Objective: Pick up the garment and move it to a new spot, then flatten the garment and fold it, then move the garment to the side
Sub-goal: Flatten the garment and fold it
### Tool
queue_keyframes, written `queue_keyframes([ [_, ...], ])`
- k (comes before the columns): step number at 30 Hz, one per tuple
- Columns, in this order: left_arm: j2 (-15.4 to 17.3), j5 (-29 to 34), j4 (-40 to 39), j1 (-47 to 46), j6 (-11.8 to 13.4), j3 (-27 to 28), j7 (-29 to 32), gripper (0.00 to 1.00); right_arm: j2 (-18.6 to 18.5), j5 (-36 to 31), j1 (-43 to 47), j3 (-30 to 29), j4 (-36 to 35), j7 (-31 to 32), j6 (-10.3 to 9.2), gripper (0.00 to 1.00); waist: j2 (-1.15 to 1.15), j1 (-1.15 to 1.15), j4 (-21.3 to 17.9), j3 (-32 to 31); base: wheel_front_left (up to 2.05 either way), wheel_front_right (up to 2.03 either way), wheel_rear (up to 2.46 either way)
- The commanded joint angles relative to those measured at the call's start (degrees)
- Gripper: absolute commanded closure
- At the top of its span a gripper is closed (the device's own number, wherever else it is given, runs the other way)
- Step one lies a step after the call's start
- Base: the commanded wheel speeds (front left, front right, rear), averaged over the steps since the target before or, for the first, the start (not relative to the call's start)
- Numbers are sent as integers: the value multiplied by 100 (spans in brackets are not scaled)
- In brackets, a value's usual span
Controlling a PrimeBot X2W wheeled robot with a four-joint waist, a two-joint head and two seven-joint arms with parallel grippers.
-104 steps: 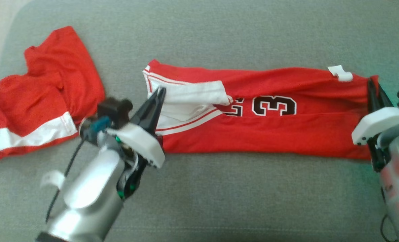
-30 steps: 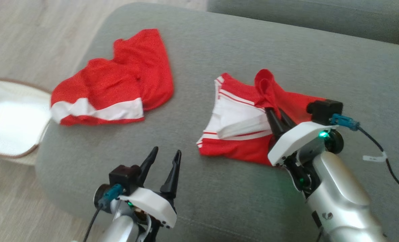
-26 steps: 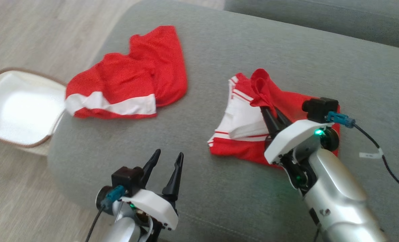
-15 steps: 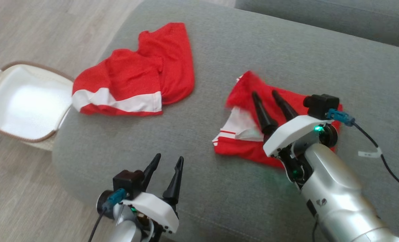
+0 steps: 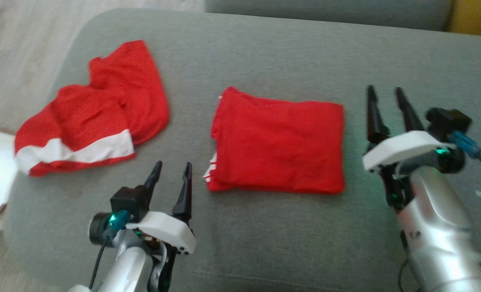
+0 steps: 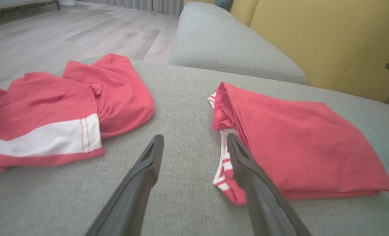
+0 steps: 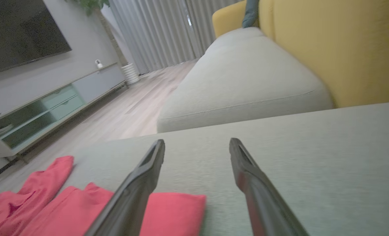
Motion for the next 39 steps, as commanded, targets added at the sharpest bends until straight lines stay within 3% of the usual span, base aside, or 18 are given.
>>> queue_keyframes([
  [1, 6, 122, -237, -243, 65, 291, -71, 0, 105, -346, 143, -218, -369, -75, 37, 0, 0, 0, -363, 4, 0, 0, 0],
  [5, 6, 305, -271, -248, 145, 480, -71, 0, 107, -816, 581, -728, -814, -76, 37, 0, 0, 0, -635, -2, 0, 0, 0],
  [12, 6, 461, -281, -156, 150, 711, -71, 0, 108, -1121, 1143, -899, -1160, -77, 37, 0, 0, 0, -938, -47, 0, 0, 0],
  [24, 6, 721, -213, 230, 256, 1009, -71, 0, 109, -1518, 1717, -571, -1422, -77, 37, 0, 0, 0, -1136, -400, 0, 0, 0],
  [39, 6, 779, -163, 588, 308, 1145, -71, 0, 109, -1428, 2055, -328, -1430, -77, 37, 0, 0, 0, -1193, -764, 0, 0, 0],
])
